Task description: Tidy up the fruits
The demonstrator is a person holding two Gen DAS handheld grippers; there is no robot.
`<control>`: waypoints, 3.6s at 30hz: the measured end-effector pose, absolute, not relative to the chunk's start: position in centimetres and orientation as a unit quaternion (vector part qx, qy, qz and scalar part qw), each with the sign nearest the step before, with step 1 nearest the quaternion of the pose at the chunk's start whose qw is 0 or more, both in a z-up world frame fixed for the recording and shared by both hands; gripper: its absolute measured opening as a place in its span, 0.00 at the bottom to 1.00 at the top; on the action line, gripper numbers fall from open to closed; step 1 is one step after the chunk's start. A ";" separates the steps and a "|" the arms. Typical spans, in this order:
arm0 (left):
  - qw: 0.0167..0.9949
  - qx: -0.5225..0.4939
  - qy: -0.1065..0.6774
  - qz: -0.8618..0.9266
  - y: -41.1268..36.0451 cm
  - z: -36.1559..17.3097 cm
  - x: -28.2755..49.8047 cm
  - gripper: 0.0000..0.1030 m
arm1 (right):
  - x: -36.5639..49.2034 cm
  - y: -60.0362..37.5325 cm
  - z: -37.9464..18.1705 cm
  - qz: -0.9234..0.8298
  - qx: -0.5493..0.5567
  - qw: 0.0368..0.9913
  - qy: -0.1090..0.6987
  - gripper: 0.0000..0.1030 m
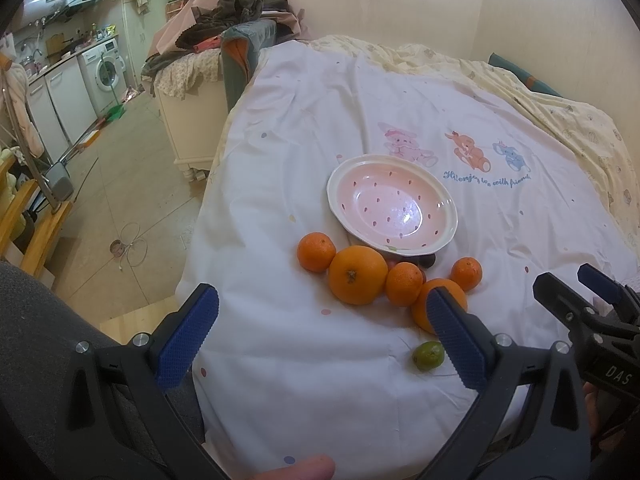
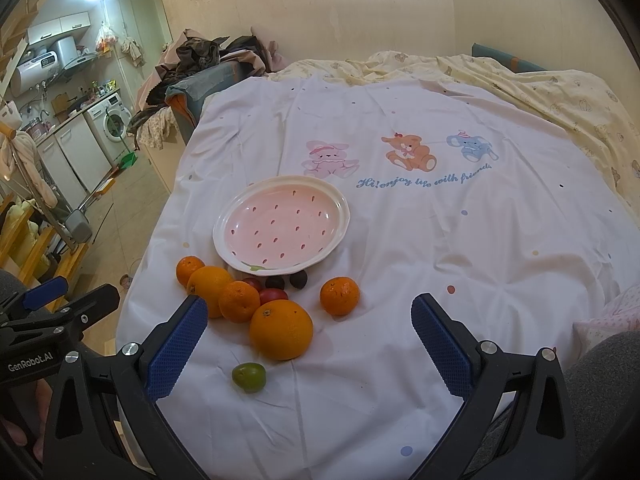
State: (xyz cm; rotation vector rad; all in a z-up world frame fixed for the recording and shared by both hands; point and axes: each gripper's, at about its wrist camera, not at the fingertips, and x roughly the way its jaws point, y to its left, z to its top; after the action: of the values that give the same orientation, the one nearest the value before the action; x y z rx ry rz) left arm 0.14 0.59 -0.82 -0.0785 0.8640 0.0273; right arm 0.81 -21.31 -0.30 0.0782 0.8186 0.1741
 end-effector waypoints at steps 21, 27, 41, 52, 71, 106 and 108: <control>0.903 -0.046 0.426 0.025 0.6 -0.8 0.3 0.99 | 0.8 -21.0 -0.3 0.085 0.036 0.911 0.402 1.00; 0.900 -0.053 0.431 0.021 0.8 -0.9 0.5 0.99 | 2.4 -21.8 -1.1 0.114 0.075 0.882 0.450 1.00; 0.888 -0.064 0.455 0.023 1.0 -1.8 1.0 0.99 | 8.7 -17.4 -10.3 0.160 -0.004 0.745 0.647 0.83; 0.882 -0.064 0.467 0.017 0.7 -2.3 1.4 0.99 | 10.1 -16.2 -12.4 0.180 -0.038 0.729 0.660 0.64; 0.863 -0.041 0.503 0.015 -0.2 -2.9 2.8 0.99 | 10.3 -23.3 -6.1 0.168 0.013 0.775 0.608 0.61; 0.746 -0.113 0.654 0.054 -0.4 -7.9 13.3 0.82 | 14.8 -27.3 -4.4 0.115 0.145 0.822 0.539 0.61; 0.739 -0.113 0.662 0.053 -1.1 -8.8 13.3 0.82 | 14.7 -27.3 -4.5 0.118 0.146 0.819 0.542 0.61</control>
State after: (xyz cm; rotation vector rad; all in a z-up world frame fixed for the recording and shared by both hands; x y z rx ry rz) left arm 13.26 -1.07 -8.78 -0.2476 1.4525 0.1172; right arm 14.75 -27.28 -4.47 0.3112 1.1537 0.2512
